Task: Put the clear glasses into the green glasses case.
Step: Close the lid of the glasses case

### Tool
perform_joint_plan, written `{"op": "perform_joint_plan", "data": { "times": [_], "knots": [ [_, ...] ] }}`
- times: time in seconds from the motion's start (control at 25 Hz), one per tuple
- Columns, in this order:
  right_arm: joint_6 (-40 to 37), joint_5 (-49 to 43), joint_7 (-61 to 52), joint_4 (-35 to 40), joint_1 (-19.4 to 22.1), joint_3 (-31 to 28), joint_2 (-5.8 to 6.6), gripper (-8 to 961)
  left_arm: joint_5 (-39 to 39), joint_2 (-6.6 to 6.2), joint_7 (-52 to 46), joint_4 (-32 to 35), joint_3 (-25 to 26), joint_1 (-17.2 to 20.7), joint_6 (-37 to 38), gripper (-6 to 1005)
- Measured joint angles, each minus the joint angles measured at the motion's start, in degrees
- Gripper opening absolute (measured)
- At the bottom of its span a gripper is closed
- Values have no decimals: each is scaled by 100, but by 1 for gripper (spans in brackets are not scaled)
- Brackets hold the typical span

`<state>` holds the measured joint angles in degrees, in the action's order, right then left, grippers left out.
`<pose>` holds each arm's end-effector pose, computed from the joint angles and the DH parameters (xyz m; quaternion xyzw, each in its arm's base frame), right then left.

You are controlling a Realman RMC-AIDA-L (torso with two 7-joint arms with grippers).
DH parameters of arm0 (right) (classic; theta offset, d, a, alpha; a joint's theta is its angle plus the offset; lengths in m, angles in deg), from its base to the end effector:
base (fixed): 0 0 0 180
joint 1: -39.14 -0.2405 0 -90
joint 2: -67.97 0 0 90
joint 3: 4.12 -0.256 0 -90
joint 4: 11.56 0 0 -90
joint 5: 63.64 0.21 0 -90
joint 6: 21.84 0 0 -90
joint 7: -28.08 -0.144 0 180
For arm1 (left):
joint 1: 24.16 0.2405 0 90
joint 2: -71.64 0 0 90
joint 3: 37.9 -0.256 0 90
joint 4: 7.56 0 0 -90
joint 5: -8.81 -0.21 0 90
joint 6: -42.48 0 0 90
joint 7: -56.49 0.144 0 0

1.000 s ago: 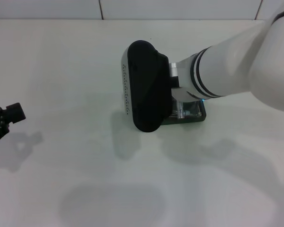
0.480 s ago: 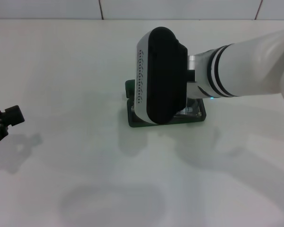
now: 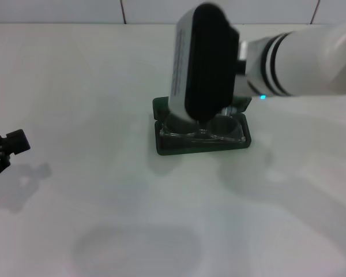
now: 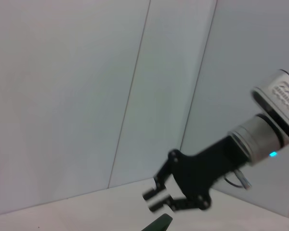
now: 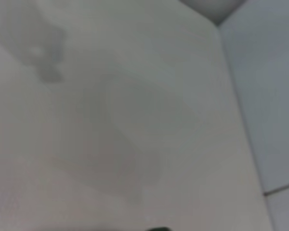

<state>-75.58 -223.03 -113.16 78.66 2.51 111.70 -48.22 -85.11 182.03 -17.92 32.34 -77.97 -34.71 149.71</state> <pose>0.0550 0.3503 -0.0685 -0.9347 -0.1524 -0.1103 0.3017 -0.3247 0.2329 0.0935 -0.8929 -0.2100 -0.3515 0.1874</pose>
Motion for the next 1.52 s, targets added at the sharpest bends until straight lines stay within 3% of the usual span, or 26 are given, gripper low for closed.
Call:
{"op": "perform_joint_plan", "data": {
  "times": [0.52, 0.6, 0.64, 0.72, 0.92, 1.0, 1.08, 1.24, 1.36, 1.44, 1.52],
  "knots": [
    [707, -55, -27, -529, 171, -666, 1, 134, 9, 92, 54, -66, -26, -57, 0, 58],
    [975, 94, -67, -479, 360, -946, -1, 134, 8, 141, 56, -71, -37, -105, 0, 58],
    [1079, 214, -73, -419, 461, -1107, -1, 134, -13, 238, 79, -75, -44, -246, -1, 58],
    [1193, 490, -65, -285, 638, -1376, 2, 135, -20, 271, 93, -75, -45, -344, -1, 58],
    [1032, 970, -3, 70, 1067, -1735, 20, 135, -8, 236, 94, -19, -5, -438, 73, 58],
    [895, 1355, 62, 253, 1431, -1970, 21, 136, -7, 198, 96, -15, -3, -525, 81, 58],
    [599, 1975, 321, 375, 1738, -2447, 15, 136, -13, 176, 107, -10, -3, -633, 82, 58],
    [-807, 4430, 1766, -27, 2087, -4059, 27, 137, -20, 131, 162, -6, -1, -755, 85, 58],
    [-2561, 6566, 2937, -989, 2116, -5791, 123, 137, -26, 118, 303, -27, -3, -898, 77, 59],
    [-3603, 7309, 3179, -1550, 2009, -6838, 195, 137, -29, 118, 392, -61, -8, -990, 60, 59],
    [-4331, 7531, 3381, -1994, 1825, -7493, 254, 138, -31, 111, 435, -64, -11, -1024, 45, 59]
  ]
}}
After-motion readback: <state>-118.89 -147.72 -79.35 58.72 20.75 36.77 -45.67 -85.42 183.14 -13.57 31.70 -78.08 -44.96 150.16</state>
